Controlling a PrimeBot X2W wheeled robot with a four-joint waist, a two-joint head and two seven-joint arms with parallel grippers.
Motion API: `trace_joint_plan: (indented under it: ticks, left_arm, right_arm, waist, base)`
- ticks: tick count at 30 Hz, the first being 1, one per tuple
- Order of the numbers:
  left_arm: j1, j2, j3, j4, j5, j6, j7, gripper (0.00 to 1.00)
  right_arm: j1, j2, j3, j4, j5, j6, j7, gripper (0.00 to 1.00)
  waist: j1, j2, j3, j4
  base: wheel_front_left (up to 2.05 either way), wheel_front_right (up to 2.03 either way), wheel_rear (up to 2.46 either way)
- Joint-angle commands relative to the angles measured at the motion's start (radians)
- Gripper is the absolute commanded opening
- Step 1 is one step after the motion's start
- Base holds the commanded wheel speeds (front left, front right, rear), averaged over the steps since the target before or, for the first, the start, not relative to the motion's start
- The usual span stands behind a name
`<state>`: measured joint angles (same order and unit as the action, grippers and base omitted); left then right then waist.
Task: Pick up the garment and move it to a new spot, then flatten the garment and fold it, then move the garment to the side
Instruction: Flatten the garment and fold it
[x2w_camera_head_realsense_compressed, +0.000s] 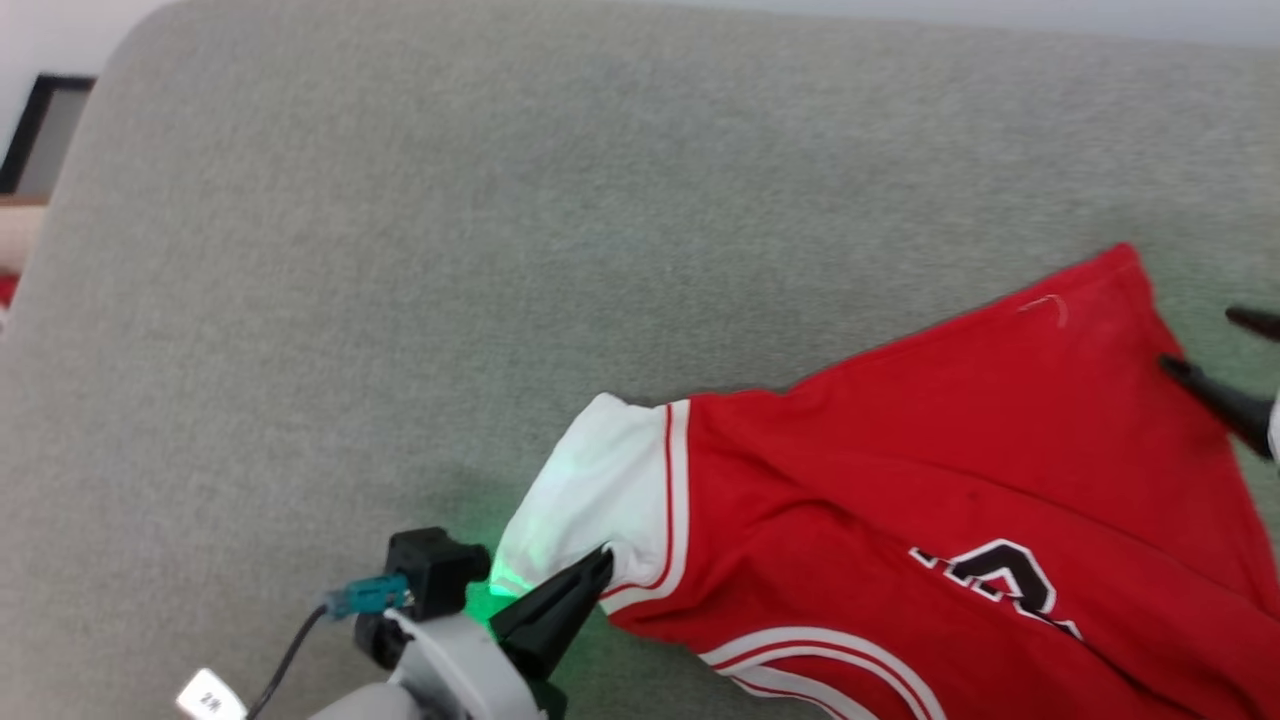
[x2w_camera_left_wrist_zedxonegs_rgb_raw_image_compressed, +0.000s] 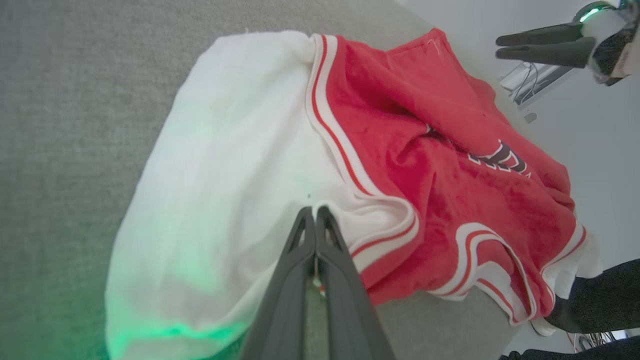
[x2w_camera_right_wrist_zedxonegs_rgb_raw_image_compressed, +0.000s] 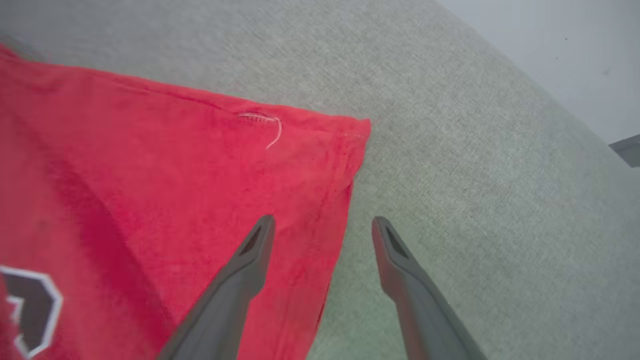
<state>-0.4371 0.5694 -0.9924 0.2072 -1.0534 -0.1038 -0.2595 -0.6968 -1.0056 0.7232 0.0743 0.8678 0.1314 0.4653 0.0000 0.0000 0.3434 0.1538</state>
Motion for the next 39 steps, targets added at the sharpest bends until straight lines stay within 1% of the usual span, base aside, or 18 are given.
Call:
trace_joint_plan:
  ticks: [1, 2, 4, 7, 11, 12, 13, 14, 15, 18, 21, 25, 29, 33, 39]
  left_arm:
    - [-0.015, -0.013, -0.003, 0.006, 0.01, -0.005, -0.001, 0.0]
    - [-0.015, -0.013, -0.003, 0.006, 0.01, -0.005, -0.001, 0.0]
    - [-0.027, -0.027, -0.009, 0.019, 0.015, -0.011, -0.001, 0.0]
    - [-0.036, -0.048, -0.015, 0.036, 0.018, -0.014, -0.002, 0.0]
    - [-0.035, -0.06, -0.016, 0.057, 0.018, -0.019, 0.0, 0.0]
    - [-0.034, -0.062, -0.015, 0.061, 0.018, -0.018, -0.001, 0.0]
    - [-0.034, -0.064, -0.014, 0.065, 0.018, -0.02, -0.001, 0.0]
    - [-0.034, -0.065, -0.012, 0.07, 0.018, -0.021, -0.001, 0.0]
    - [-0.035, -0.066, -0.008, 0.075, 0.015, -0.02, -0.002, 0.0]
    - [-0.052, -0.075, 0.008, 0.072, -0.004, -0.024, -0.003, 0.0]
    - [-0.106, -0.056, 0.009, 0.082, 0.002, -0.026, -0.003, 0.0]
    - [-0.215, -0.037, 0.005, 0.087, -0.017, -0.027, -0.003, 0.0]
    - [-0.375, -0.01, 0.006, 0.127, -0.058, -0.027, 0.028, 0.0]
    - [-0.563, -0.009, 0.049, 0.206, -0.105, -0.027, 0.054, 0.0]
    - [-0.875, -0.044, 0.148, 0.384, -0.164, -0.027, 0.059, 0.0]
  right_arm:
    - [-0.041, 0.023, 0.016, 0.041, -0.023, -0.002, 0.008, 1.0]
    - [-0.041, 0.023, 0.016, 0.041, -0.023, -0.002, 0.008, 1.0]
    - [-0.085, 0.051, 0.046, 0.105, -0.046, -0.002, 0.019, 1.0]
    - [-0.133, 0.073, 0.082, 0.177, -0.054, -0.002, 0.03, 1.0]
    - [-0.149, 0.083, 0.15, 0.224, -0.015, -0.001, 0.059, 1.0]
    - [-0.148, 0.082, 0.171, 0.229, -0.006, -0.001, 0.069, 0.96]
    - [-0.149, 0.081, 0.191, 0.228, 0.005, -0.001, 0.076, 0.38]
    - [-0.153, 0.081, 0.203, 0.23, 0.018, -0.001, 0.072, 0.26]
    - [-0.161, 0.084, 0.208, 0.234, 0.031, -0.001, 0.059, 0.0]
    - [-0.198, 0.088, 0.208, 0.246, 0.045, -0.001, 0.007, 0.0]
    - [-0.249, 0.092, 0.179, 0.284, 0.044, -0.002, -0.063, 0.0]
    - [-0.309, 0.128, 0.148, 0.358, 0.035, -0.002, -0.123, 0.0]
    - [-0.397, 0.157, 0.088, 0.43, 0.034, -0.002, -0.182, 0.0]
    - [-0.509, 0.197, 0.015, 0.524, 0.008, -0.002, -0.258, 0.0]
    - [-0.712, 0.267, -0.087, 0.679, -0.056, -0.002, -0.381, 0.0]
  waist:
    - [0.0, 0.0, 0.046, 0.047]
    - [0.0, 0.0, 0.046, 0.047]
    - [0.0, 0.0, 0.061, 0.065]
    - [0.0, 0.0, 0.075, 0.086]
    - [0.0, 0.0, 0.08, 0.098]
    - [0.0, 0.0, 0.08, 0.1]
    - [0.0, 0.0, 0.08, 0.1]
    - [0.0, 0.0, 0.079, 0.099]
    - [0.0, 0.0, 0.077, 0.098]
    - [0.0, 0.0, 0.068, 0.093]
    - [0.0, 0.0, 0.057, 0.082]
    - [0.0, 0.0, 0.046, 0.053]
    - [0.0, 0.0, 0.054, 0.014]
    - [0.0, 0.0, 0.08, -0.029]
    - [0.0, 0.0, 0.125, -0.09]
  base:
    - [0.0, 0.0, 0.0]
    - [0.0, 0.0, 0.0]
    - [0.0, 0.0, 0.0]
    - [0.0, 0.0, 0.0]
    - [0.0, 0.0, 0.0]
    - [0.0, 0.0, 0.0]
    - [0.0, 0.0, 0.0]
    - [0.0, 0.0, 0.0]
    - [0.0, 0.0, 0.0]
    - [0.0, 0.0, 0.0]
    - [0.0, 0.0, 0.0]
    - [0.0, 0.0, 0.0]
    - [0.0, 0.0, 0.0]
    - [0.0, 0.0, 0.0]
    - [0.0, 0.0, 0.0]
